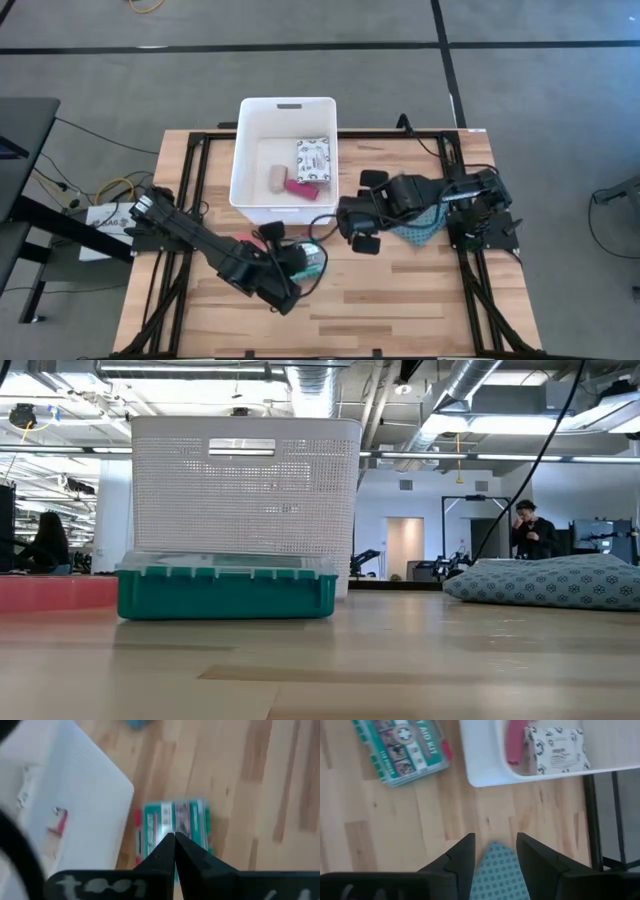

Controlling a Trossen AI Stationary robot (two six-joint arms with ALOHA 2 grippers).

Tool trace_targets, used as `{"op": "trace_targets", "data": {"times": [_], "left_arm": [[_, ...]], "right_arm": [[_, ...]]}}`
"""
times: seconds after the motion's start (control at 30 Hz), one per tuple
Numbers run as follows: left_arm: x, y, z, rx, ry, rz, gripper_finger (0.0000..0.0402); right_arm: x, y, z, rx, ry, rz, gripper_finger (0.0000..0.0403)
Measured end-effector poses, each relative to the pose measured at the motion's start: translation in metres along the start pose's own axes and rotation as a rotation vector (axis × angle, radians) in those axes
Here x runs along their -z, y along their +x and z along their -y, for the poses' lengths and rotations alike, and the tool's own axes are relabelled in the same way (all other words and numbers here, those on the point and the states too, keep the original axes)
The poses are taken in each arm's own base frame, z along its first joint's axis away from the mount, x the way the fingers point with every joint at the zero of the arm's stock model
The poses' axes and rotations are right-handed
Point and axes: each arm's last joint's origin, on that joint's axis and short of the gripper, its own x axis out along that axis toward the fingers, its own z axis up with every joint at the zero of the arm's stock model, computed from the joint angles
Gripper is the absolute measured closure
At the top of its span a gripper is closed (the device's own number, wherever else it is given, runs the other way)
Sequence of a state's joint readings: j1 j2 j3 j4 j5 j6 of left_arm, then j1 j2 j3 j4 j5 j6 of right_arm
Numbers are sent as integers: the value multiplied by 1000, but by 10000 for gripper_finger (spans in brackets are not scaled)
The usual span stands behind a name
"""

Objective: Pick & place medical supplies in basket/bin
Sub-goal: Put the first aid kit box into the white bin

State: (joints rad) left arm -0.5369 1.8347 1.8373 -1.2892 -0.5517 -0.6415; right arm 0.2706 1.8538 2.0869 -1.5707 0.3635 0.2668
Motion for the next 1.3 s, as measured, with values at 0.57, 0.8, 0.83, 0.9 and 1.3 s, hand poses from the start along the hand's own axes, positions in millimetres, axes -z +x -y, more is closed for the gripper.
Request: {"op": "trace_targets", "data": {"times": [0.57,0.8,0.83,0.9,1.3], "left_arm": [[46,28,-3,-223,-56,-197,332],[64,-6,5,-217,-87,-138,353],[65,-10,6,-221,-81,-112,363],[70,-15,9,-242,-92,-58,384],[75,-26,10,-271,-131,73,399]], "right_arm": [[-11,23,-68,-162,-39,247,191],[-14,92,-95,-182,2,433,252],[-13,100,-98,-187,11,459,269],[-11,113,-103,-217,38,528,308],[-4,180,-97,-198,154,657,401]]}}
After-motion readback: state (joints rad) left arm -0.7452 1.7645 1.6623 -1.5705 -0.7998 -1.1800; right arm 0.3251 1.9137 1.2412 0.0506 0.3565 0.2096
